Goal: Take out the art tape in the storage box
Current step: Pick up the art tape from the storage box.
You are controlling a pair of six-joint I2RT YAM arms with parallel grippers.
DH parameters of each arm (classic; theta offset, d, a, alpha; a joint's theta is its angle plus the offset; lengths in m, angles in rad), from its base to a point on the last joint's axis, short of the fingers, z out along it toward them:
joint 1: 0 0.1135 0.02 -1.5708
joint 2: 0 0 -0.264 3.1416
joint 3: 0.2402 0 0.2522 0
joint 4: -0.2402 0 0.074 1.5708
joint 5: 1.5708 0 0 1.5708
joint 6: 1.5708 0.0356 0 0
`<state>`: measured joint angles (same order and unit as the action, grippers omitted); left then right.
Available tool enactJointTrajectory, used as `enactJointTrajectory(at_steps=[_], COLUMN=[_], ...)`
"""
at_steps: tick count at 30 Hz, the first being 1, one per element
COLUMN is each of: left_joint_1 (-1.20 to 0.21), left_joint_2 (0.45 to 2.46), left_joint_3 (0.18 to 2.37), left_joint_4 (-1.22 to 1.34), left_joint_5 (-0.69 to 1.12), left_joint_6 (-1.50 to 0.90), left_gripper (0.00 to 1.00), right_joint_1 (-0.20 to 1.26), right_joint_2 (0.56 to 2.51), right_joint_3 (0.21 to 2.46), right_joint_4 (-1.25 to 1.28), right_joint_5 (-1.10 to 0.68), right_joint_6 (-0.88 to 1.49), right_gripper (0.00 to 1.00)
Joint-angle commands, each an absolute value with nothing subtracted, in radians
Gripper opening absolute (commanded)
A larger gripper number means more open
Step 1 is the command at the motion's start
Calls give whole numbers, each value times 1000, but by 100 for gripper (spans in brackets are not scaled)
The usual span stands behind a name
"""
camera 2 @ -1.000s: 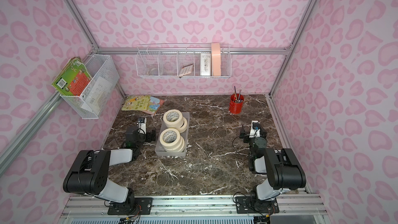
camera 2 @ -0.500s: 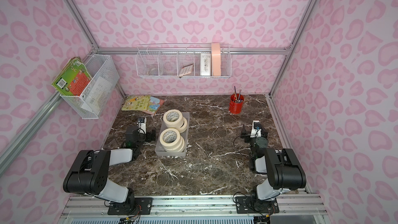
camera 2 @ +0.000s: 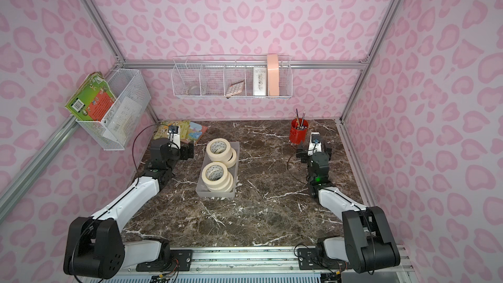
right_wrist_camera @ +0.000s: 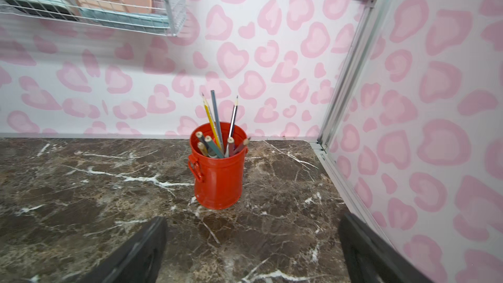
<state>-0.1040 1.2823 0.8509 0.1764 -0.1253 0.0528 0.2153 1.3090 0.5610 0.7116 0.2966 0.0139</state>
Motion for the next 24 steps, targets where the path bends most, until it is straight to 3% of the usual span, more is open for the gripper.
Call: enactJointTrajectory(at_steps=[1,5,11,18,24], left_joint_1=[-120,-177,-199,-223,-235], left_joint_2=[1284,1387,1531,1713,1799], left_joint_3=[1017,1234,1337,1450,1502], left_joint_4=[-167,-462,-582,-658,-636], left_joint_5=[-122,-52,120,157,74], left_joint_6=[68,55,14,-15,-27], left_gripper=[95,88,83,83,73], right_joint_1=[238,292,313,336,336], right_joint_2=[1289,1305,1360,1360,1365], right_joint_3=[688,860,1013,965,948], right_joint_4=[324,76,-211,-196,-210], right_joint_5=[332,323,285,281,289], right_joint_6=[119,152,194,205,198], right_gripper=[100,100,100,100,98])
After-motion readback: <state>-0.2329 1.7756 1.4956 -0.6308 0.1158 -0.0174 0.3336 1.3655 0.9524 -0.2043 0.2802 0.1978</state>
